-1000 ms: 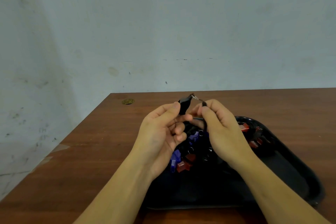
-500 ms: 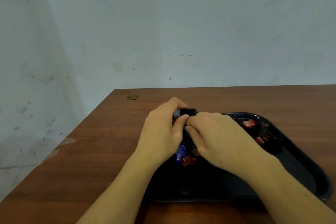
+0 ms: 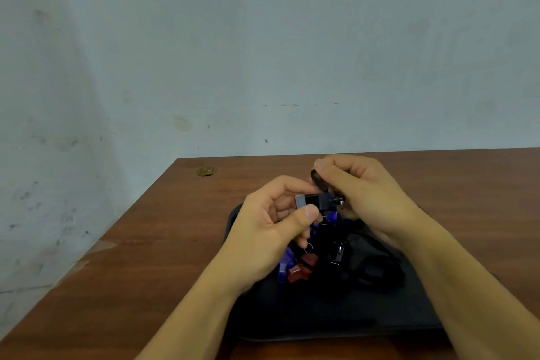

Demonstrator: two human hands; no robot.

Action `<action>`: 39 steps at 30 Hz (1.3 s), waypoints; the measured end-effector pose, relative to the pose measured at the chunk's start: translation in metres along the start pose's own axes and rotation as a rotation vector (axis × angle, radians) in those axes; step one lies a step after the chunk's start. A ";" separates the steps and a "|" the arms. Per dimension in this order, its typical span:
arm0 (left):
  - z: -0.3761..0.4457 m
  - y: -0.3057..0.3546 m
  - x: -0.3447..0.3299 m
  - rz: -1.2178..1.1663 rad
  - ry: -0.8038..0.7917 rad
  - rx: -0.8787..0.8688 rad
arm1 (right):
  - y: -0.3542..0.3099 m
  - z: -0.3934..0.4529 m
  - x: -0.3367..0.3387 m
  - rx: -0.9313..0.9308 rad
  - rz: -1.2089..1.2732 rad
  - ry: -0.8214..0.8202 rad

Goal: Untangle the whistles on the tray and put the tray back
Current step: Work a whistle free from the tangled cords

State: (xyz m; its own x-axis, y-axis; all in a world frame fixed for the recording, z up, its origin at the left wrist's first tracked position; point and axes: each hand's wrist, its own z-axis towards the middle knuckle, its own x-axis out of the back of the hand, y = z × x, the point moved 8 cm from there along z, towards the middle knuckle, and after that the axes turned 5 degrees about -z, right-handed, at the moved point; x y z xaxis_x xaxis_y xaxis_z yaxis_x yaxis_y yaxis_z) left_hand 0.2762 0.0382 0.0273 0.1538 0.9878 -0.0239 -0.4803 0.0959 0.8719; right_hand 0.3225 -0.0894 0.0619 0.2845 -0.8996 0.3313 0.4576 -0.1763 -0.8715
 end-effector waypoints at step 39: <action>-0.005 0.005 0.001 -0.199 0.179 0.031 | -0.016 0.017 -0.022 -0.217 -0.194 -0.335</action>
State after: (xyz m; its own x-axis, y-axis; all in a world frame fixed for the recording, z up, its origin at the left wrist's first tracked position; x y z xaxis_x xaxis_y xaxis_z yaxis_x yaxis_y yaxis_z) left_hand 0.2699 0.0401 0.0289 0.0857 0.9562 -0.2798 -0.4289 0.2889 0.8559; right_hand 0.3237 -0.0597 0.0745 0.4848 -0.6688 0.5636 0.3516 -0.4410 -0.8257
